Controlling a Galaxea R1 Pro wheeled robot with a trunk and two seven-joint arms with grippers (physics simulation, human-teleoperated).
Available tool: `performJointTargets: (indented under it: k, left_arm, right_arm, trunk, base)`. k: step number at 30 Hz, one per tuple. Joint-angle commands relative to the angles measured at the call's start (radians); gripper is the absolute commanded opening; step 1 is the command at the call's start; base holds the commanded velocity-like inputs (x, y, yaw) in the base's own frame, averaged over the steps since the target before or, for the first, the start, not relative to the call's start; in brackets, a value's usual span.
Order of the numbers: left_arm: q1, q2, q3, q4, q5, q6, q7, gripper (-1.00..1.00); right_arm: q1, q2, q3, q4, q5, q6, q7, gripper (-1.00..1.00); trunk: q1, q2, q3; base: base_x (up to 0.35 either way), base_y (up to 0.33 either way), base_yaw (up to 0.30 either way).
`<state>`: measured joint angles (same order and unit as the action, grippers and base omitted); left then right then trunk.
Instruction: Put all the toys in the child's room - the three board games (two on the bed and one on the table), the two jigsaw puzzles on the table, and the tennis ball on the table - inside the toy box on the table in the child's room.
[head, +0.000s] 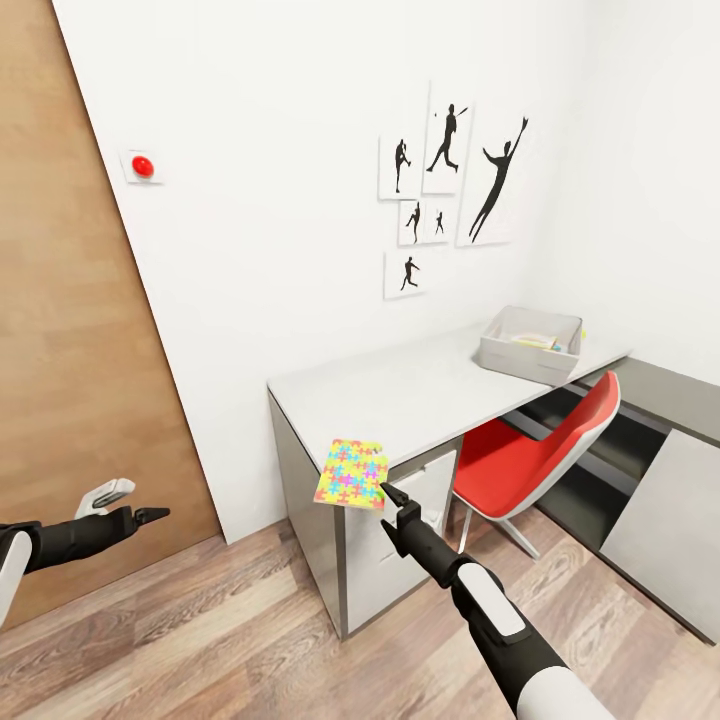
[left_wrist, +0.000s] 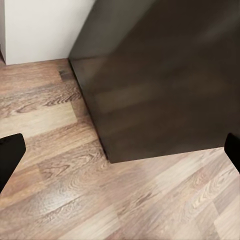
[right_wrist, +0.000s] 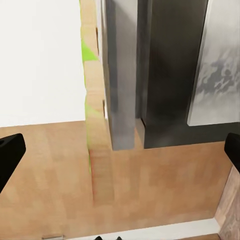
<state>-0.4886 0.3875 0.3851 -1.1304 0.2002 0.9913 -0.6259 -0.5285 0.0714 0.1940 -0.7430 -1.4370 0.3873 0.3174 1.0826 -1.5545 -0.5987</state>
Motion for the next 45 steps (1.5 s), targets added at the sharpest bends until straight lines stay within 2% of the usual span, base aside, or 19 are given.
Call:
performJointTargets:
  k: [1,45]
  left_arm:
    - [-0.001,0.000,0.001,0.000,0.001,0.006,-0.003,1.00]
    - [-0.001,-0.001,0.001,0.000,0.001,0.007,-0.003,1.00]
  right_arm:
    - [-0.001,0.000,0.001,0.001,-0.006,0.003,0.001,1.00]
    - [-0.001,0.002,0.001,0.001,-0.005,0.002,-0.003,1.00]
  trunk:
    - [0.000,-0.001,-0.001]
    - [0.000,-0.001,-0.001]
  base:
    - [0.000,0.000,0.000]
    - [0.000,0.036,0.000]
